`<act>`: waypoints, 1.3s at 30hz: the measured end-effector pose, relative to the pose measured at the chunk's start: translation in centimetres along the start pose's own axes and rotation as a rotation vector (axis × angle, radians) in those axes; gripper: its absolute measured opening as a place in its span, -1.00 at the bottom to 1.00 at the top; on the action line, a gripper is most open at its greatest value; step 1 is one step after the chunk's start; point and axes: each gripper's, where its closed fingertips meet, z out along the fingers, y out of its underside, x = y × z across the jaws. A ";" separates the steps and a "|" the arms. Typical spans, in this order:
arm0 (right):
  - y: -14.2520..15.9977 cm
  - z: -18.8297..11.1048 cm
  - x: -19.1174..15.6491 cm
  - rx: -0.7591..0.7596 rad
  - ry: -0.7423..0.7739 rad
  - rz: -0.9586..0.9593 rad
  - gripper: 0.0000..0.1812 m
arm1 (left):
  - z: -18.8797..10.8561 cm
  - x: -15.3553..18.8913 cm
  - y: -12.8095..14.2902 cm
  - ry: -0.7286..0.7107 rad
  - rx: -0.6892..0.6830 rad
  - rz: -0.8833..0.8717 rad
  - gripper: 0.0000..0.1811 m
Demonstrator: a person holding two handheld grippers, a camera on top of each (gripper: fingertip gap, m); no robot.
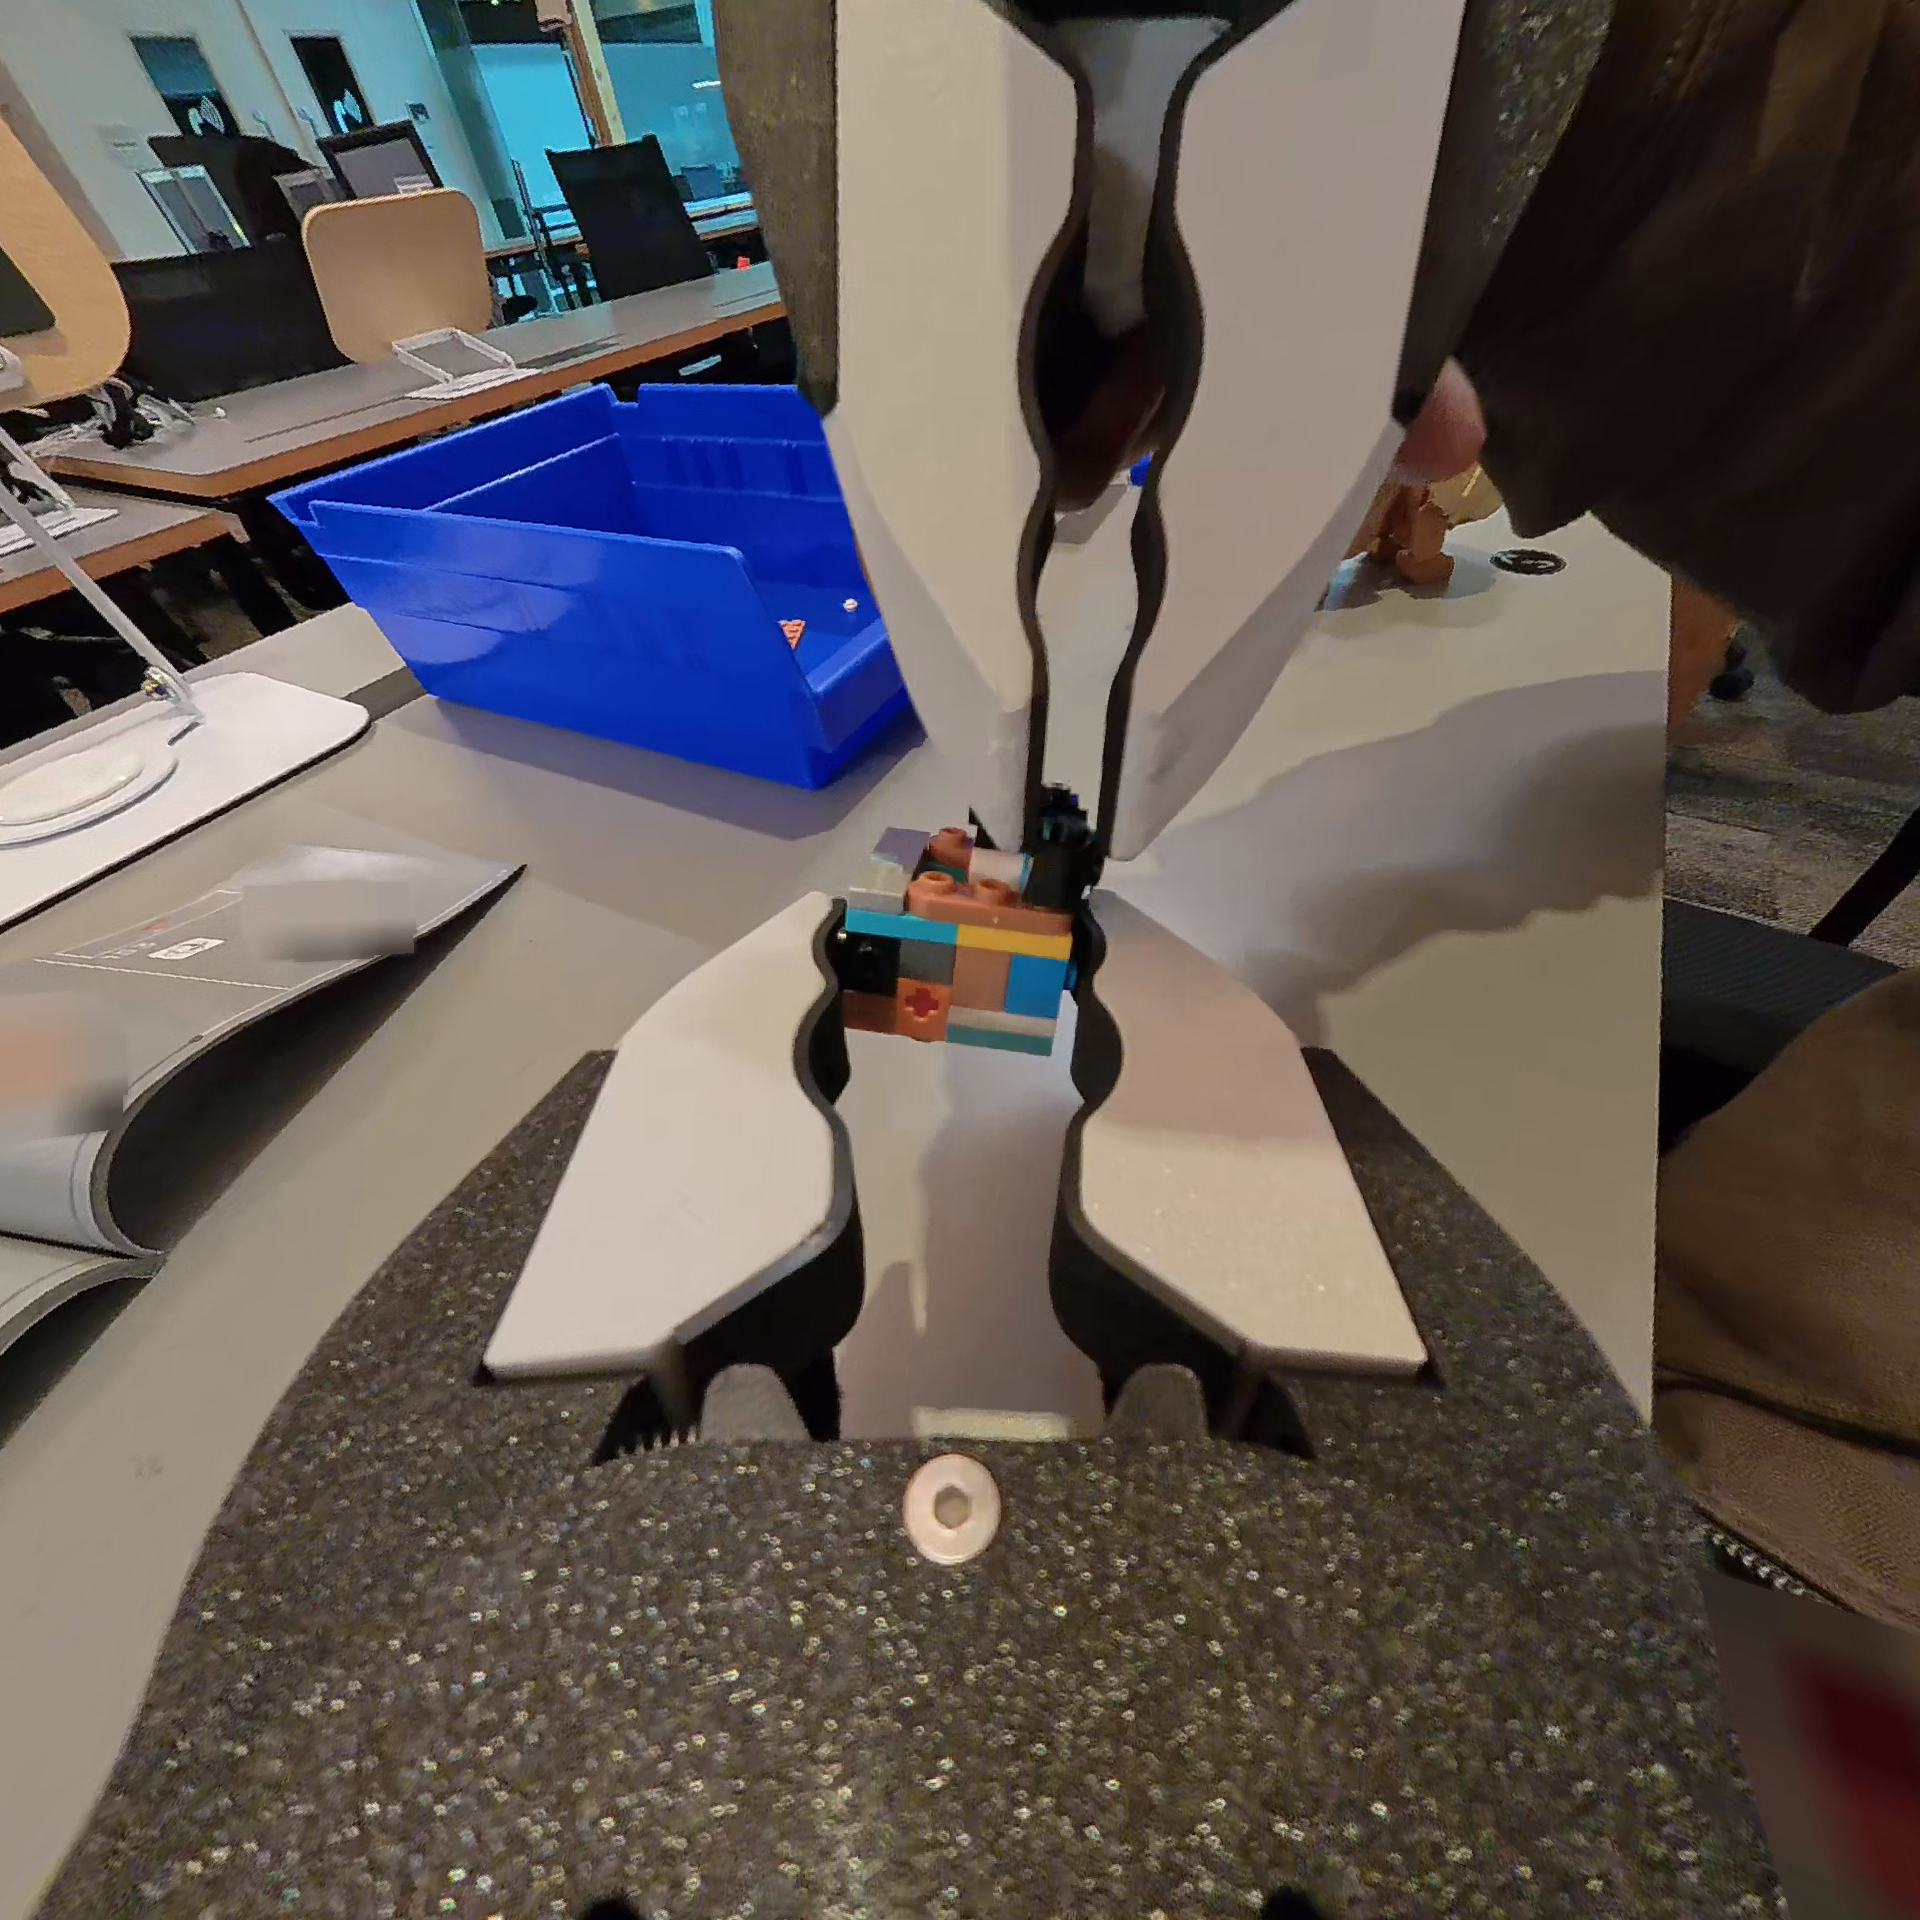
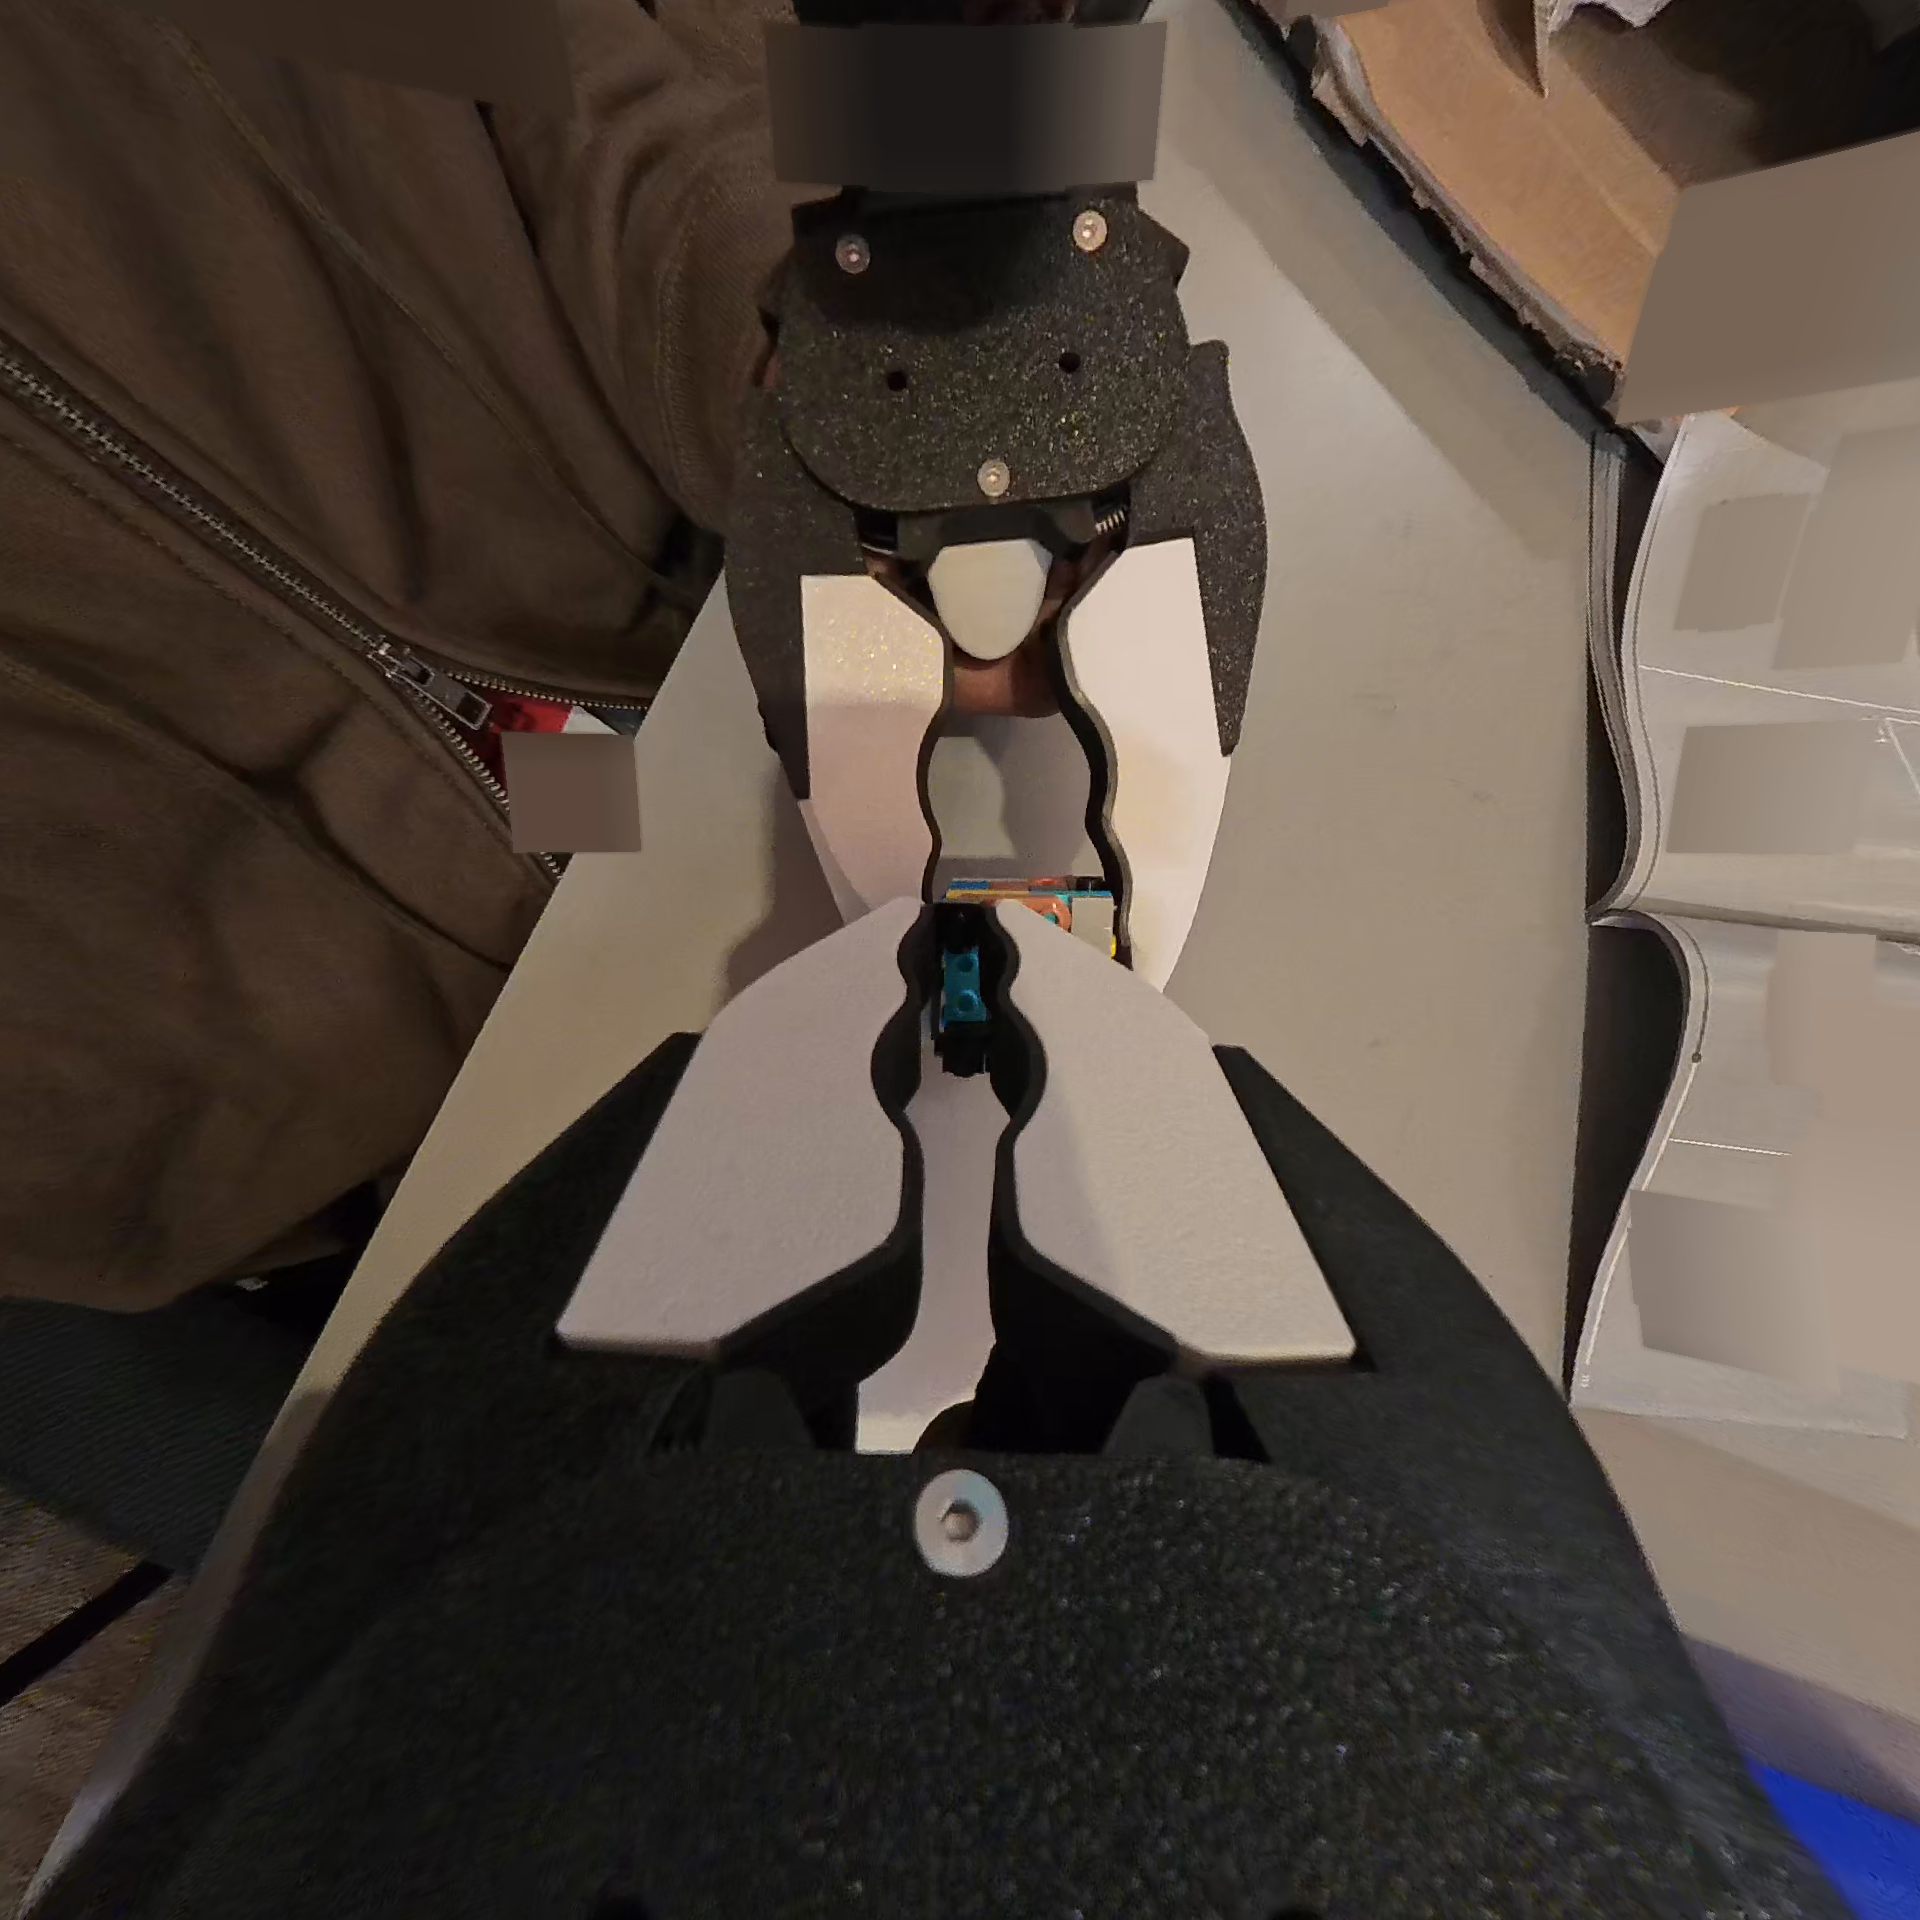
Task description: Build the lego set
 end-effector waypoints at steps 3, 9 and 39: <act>0.0 0.0 0.1 0.009 -0.001 0.010 -0.92 | 0.0 -0.1 0.0 -0.009 -0.002 0.000 -0.55; 0.0 0.1 0.0 0.020 -0.018 0.022 -0.91 | -0.1 -0.1 0.0 -0.002 -0.002 -0.002 -0.56; -0.5 0.2 0.1 0.045 -0.051 -0.020 -0.91 | -0.1 0.0 -0.1 0.015 0.012 -0.015 -0.55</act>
